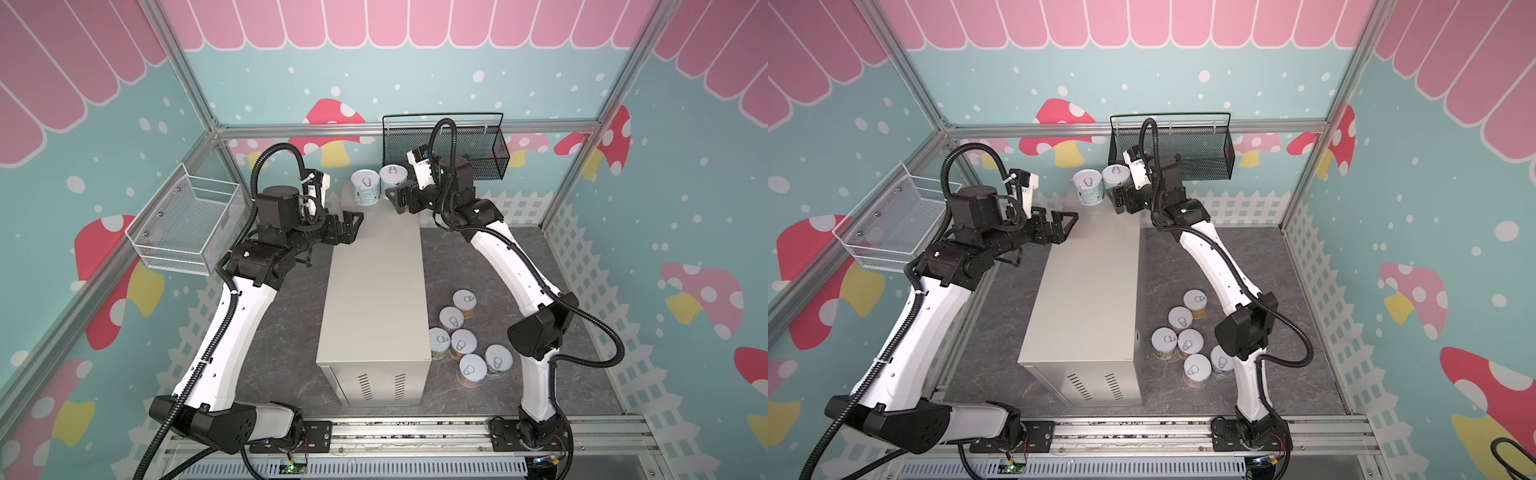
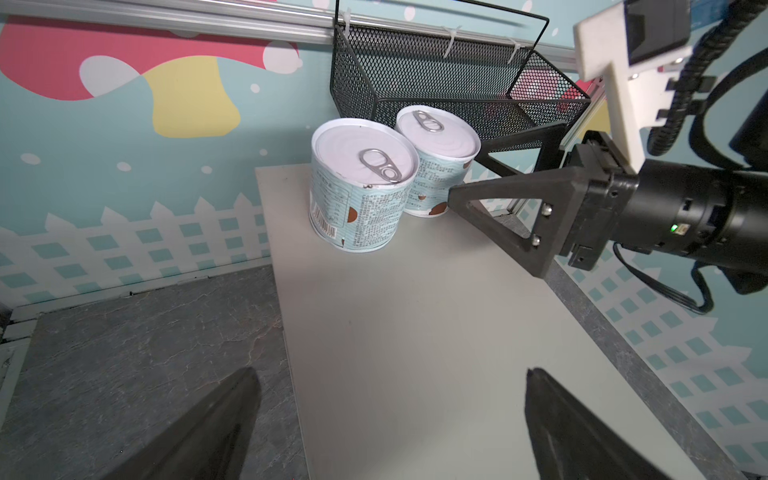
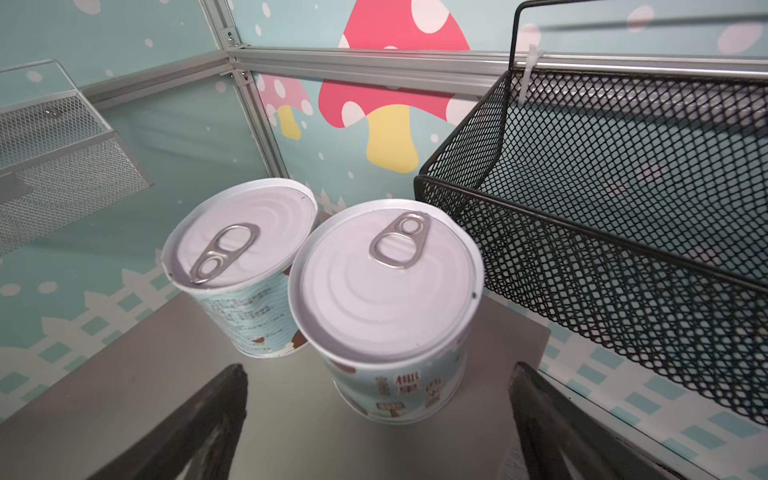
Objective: Place and organize the canned foods onto the counter
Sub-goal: 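Draw the left gripper back while the right gripper nudges the two cans together, then lift the right gripper away from the two cans on the cabinet top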
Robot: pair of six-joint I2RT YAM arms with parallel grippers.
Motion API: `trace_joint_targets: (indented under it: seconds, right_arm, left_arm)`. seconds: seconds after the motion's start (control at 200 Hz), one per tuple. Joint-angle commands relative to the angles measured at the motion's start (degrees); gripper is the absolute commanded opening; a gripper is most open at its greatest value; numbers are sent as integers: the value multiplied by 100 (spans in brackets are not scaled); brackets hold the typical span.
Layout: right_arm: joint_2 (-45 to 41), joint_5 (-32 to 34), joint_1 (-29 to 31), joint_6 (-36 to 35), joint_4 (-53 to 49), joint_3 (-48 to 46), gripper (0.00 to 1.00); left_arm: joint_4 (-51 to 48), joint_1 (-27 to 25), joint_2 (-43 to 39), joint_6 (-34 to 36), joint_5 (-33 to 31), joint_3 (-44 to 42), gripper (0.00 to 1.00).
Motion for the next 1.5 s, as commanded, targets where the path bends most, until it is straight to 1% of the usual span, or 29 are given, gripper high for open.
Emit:
trace_joint_targets:
  seconds: [0.0, 0.095, 0.395, 0.53, 0.836, 1.066, 1.291, 1.396, 1.496]
  right_arm:
    - [118, -69, -12, -223, 400, 23, 99]
    - [266, -35, -15, -300, 576, 29, 99]
    - [546, -332, 8, -523, 1095, -96, 99]
    - [508, -294, 10, -596, 1495, -444, 99]
    - [490, -67, 12, -556, 2075, -823, 95]
    - [365, -18, 14, -579, 2333, -975, 85]
    - [-179, 3, 7, -602, 2815, -1828, 74]
    - [-397, -37, 8, -612, 2933, -2149, 71]
    - [-542, -151, 11, -635, 2983, -2338, 71]
  left_arm:
    - [110, 42, -187, -28, 165, -89, 99]
    - [129, 65, -238, -29, 160, -114, 99]
    - [178, 103, -321, -57, 189, -204, 99]
    - [216, 137, -337, -79, 225, -244, 99]
    - [304, 231, -352, -157, 342, -334, 99]
    - [348, 295, -367, -187, 375, -379, 99]
    - [383, 332, -371, -213, 404, -415, 99]
    - [387, 332, -377, -213, 411, -409, 99]
    - [392, 362, -378, -226, 436, -419, 99]
